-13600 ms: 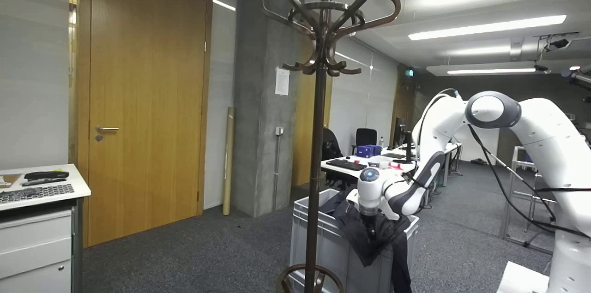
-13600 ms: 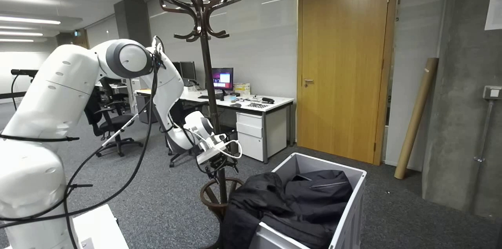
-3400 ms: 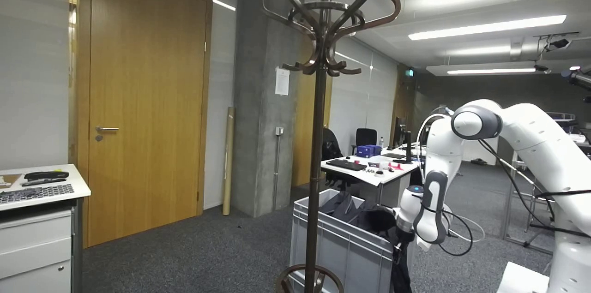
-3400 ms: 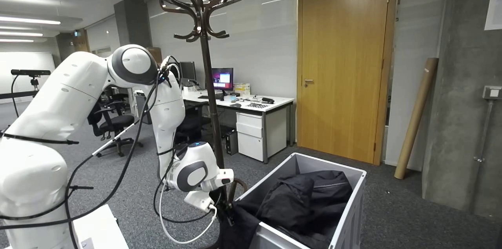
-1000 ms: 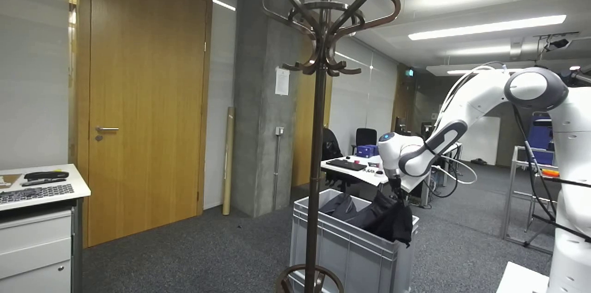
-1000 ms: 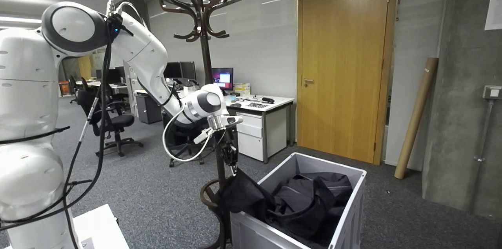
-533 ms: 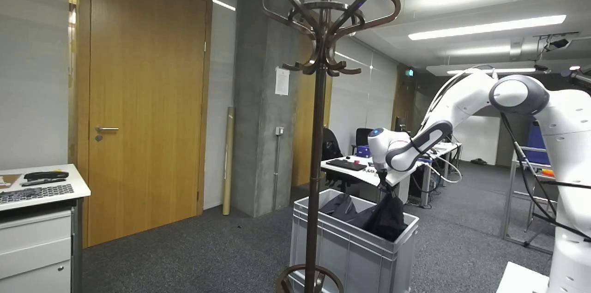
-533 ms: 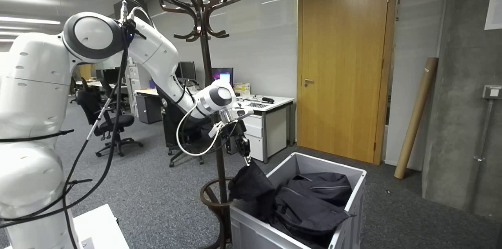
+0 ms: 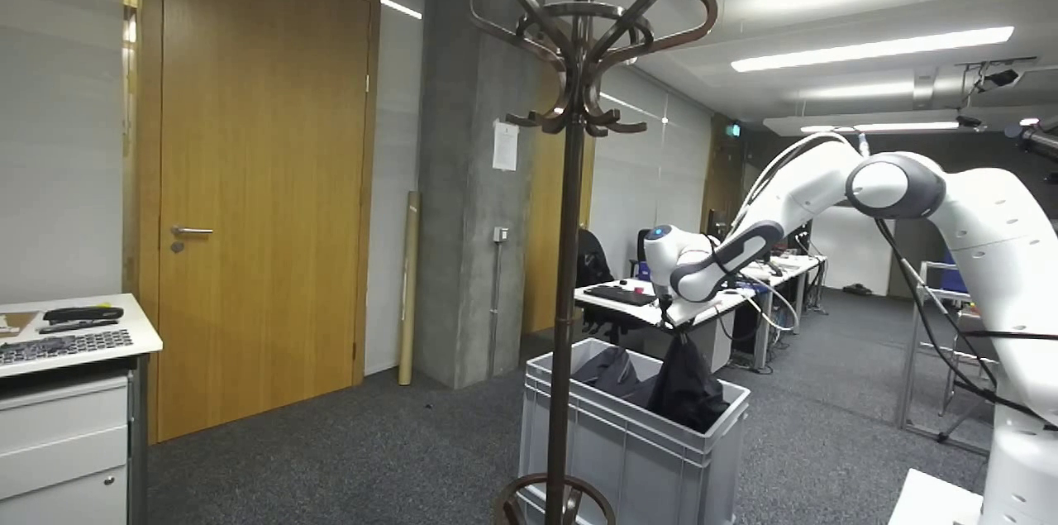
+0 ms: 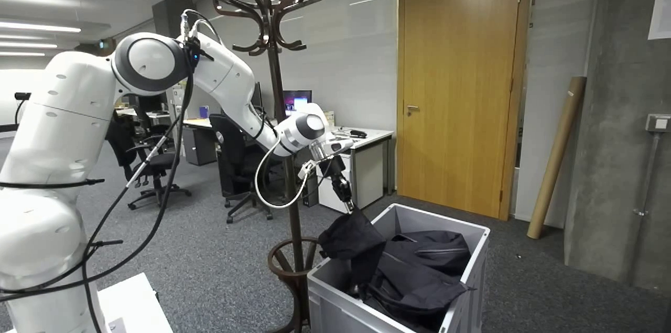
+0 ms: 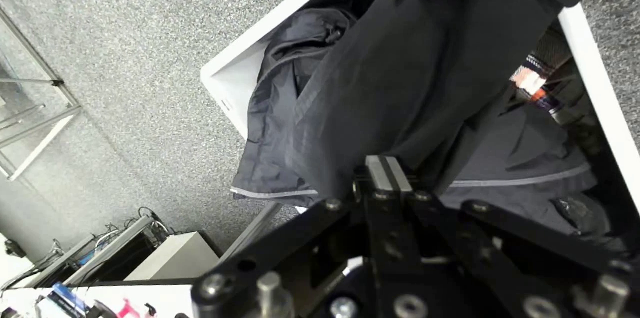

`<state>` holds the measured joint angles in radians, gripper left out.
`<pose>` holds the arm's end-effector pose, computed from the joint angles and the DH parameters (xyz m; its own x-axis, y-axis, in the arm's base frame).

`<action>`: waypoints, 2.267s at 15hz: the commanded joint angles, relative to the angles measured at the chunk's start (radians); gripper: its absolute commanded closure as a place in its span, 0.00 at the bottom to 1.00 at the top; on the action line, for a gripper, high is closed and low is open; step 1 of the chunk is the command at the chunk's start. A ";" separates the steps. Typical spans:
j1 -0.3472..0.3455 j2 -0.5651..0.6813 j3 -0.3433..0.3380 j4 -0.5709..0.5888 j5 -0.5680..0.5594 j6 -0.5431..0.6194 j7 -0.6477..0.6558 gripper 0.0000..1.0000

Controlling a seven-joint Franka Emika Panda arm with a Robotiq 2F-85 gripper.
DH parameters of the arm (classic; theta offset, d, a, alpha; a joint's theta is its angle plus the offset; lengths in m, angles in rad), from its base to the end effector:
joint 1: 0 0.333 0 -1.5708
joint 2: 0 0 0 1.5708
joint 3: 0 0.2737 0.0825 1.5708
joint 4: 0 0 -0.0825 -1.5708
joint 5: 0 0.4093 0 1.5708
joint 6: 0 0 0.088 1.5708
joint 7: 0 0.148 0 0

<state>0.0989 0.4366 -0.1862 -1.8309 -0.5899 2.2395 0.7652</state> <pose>0.6440 -0.0893 0.2117 0.8944 -0.3720 0.2484 -0.4465 -0.7765 0.4446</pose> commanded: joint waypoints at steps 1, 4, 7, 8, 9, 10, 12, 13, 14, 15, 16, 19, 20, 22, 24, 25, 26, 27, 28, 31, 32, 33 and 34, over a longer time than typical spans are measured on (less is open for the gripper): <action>-0.030 0.094 -0.012 0.083 0.027 0.052 0.025 1.00; -0.015 0.184 -0.062 0.135 -0.010 0.055 0.090 1.00; -0.004 0.257 -0.092 0.191 -0.007 0.060 0.150 1.00; 0.001 0.277 -0.099 0.211 -0.007 0.058 0.165 1.00; 0.010 0.296 -0.106 0.228 -0.010 0.057 0.184 1.00; 0.016 0.314 -0.111 0.246 -0.012 0.053 0.197 0.99; 0.034 0.342 -0.113 0.263 -0.015 0.053 0.213 0.74; 0.046 0.348 -0.115 0.258 -0.020 0.057 0.223 0.69; 0.057 0.350 -0.114 0.249 -0.024 0.066 0.229 0.59; 0.073 0.343 -0.115 0.226 -0.032 0.082 0.241 0.51; 0.086 0.335 -0.113 0.204 -0.040 0.097 0.248 0.42; 0.127 0.292 -0.107 0.125 -0.082 0.151 0.272 0.20; 0.136 0.278 -0.104 0.098 -0.090 0.166 0.279 0.14; 0.153 0.258 -0.102 0.053 -0.103 0.195 0.292 0.01; 0.165 0.243 -0.105 0.018 -0.121 0.216 0.303 0.00; 0.167 0.231 -0.104 -0.002 -0.127 0.221 0.302 0.00; 0.166 0.216 -0.100 -0.023 -0.133 0.226 0.300 0.00; 0.161 0.199 -0.092 -0.043 -0.129 0.224 0.289 0.00; 0.158 0.168 -0.085 -0.076 -0.122 0.209 0.275 0.00; 0.145 0.072 -0.066 -0.174 -0.109 0.185 0.244 0.00; 0.142 0.032 -0.063 -0.213 -0.108 0.181 0.242 0.00; 0.132 -0.016 -0.054 -0.258 -0.102 0.181 0.230 0.00; 0.124 -0.061 -0.046 -0.299 -0.095 0.174 0.221 0.00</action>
<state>0.2581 0.5585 -0.2670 -1.9624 -0.6828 2.4295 1.0297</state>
